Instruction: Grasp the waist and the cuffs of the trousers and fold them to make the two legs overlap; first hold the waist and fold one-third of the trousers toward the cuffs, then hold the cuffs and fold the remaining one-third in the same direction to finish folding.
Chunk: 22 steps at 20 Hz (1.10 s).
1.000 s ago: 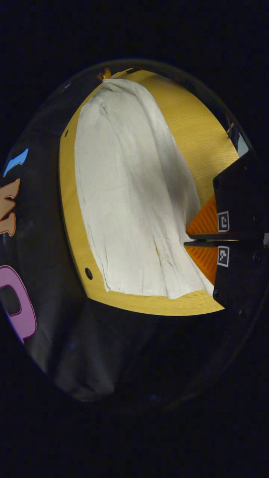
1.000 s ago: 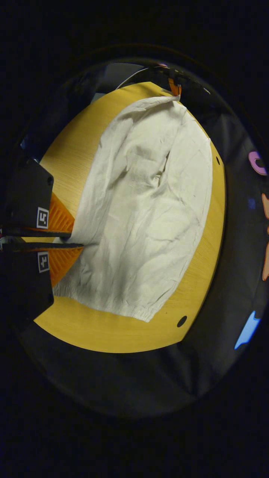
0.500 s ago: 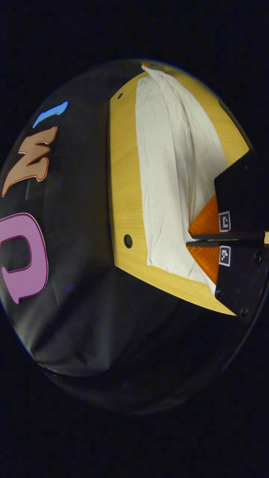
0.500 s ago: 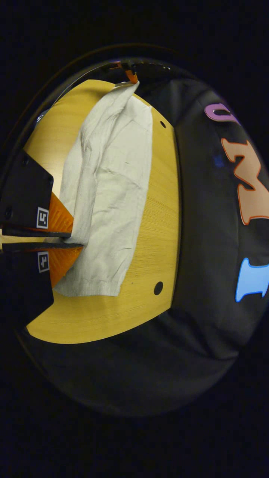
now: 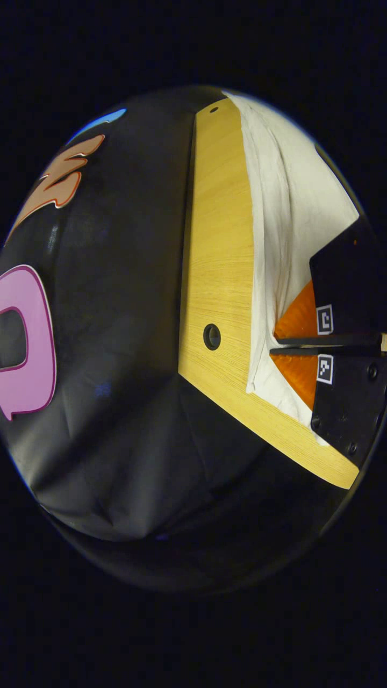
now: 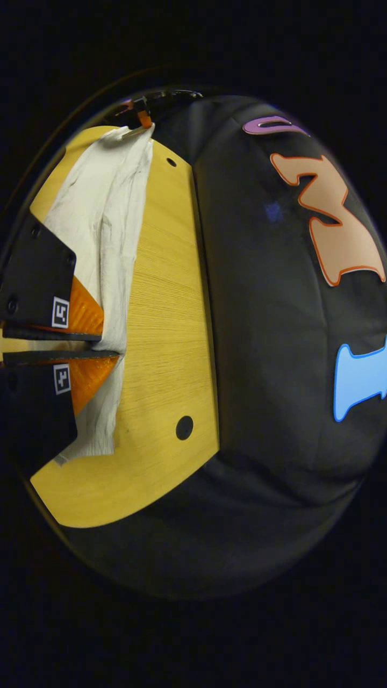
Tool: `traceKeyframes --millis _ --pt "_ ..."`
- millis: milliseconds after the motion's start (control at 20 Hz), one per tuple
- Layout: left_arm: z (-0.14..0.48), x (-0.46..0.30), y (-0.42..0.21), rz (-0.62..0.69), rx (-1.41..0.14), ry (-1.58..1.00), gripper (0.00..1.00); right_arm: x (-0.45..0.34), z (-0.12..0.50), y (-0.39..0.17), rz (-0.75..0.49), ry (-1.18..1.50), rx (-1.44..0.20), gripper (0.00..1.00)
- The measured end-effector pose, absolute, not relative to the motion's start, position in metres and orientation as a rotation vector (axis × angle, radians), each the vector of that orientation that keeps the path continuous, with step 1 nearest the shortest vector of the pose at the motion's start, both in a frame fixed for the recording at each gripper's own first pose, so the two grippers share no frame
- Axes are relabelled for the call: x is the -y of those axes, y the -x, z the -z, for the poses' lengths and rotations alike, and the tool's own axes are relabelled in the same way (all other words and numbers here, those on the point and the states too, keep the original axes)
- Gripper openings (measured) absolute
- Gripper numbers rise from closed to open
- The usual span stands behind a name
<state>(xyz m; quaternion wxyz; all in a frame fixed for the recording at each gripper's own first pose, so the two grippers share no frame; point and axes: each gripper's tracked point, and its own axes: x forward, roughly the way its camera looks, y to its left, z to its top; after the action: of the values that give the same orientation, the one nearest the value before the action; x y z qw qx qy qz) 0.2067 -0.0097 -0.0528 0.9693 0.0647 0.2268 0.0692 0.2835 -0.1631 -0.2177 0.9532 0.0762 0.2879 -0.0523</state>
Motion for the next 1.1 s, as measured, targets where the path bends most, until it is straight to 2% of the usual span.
traceKeyframes --millis 100,200,300,350,450,500,650,700,750,800,850,900,950,1000,1050,1100 --pt "0.051 0.012 -0.207 -0.141 -0.453 -0.123 0.0 0.159 0.241 -0.303 0.114 -0.17 -0.61 0.19" --pt "0.048 0.014 -0.206 -0.136 -0.442 -0.106 0.01 0.157 0.259 -0.309 0.117 -0.16 -0.633 0.21" --pt "0.047 0.017 -0.205 -0.133 -0.44 -0.077 0.04 0.158 0.263 -0.311 0.117 -0.156 -0.637 0.34" --pt "0.044 0.023 -0.206 -0.127 -0.435 -0.051 0.13 0.156 0.261 -0.313 0.108 -0.167 -0.629 0.47" --pt "0.033 0.024 -0.2 -0.138 -0.406 -0.006 0.7 0.157 0.249 -0.307 0.108 -0.179 -0.616 0.92" --pt "0.026 0.024 -0.199 -0.143 -0.393 0.004 0.99 0.161 0.24 -0.302 0.11 -0.179 -0.606 0.99" --pt "0.001 0.03 -0.185 -0.132 -0.356 0.029 0.96 0.184 0.205 -0.277 0.145 -0.174 -0.553 0.97" --pt "-0.005 0.031 -0.179 -0.125 -0.347 0.041 0.96 0.192 0.194 -0.265 0.157 -0.177 -0.537 0.93" --pt "-0.012 0.033 -0.176 -0.112 -0.332 0.047 0.96 0.201 0.185 -0.254 0.169 -0.182 -0.525 0.97" --pt "-0.018 0.033 -0.174 -0.1 -0.317 0.046 0.96 0.209 0.179 -0.243 0.181 -0.186 -0.517 0.96" --pt "-0.02 0.034 -0.169 -0.089 -0.312 0.044 0.96 0.218 0.175 -0.231 0.194 -0.188 -0.514 0.92" --pt "-0.016 0.035 -0.166 -0.082 -0.312 0.04 0.96 0.227 0.173 -0.219 0.21 -0.194 -0.515 0.92" --pt "-0.014 0.039 -0.163 -0.074 -0.317 0.034 0.96 0.233 0.174 -0.208 0.22 -0.202 -0.52 0.96" --pt "-0.013 0.04 -0.162 -0.069 -0.321 0.024 0.96 0.239 0.179 -0.199 0.232 -0.212 -0.523 0.96" --pt "-0.014 0.04 -0.161 -0.072 -0.313 0.014 0.96 0.244 0.184 -0.189 0.242 -0.228 -0.534 0.92" --pt "-0.012 0.04 -0.163 -0.077 -0.309 0.011 0.96 0.249 0.193 -0.18 0.25 -0.248 -0.545 0.96"
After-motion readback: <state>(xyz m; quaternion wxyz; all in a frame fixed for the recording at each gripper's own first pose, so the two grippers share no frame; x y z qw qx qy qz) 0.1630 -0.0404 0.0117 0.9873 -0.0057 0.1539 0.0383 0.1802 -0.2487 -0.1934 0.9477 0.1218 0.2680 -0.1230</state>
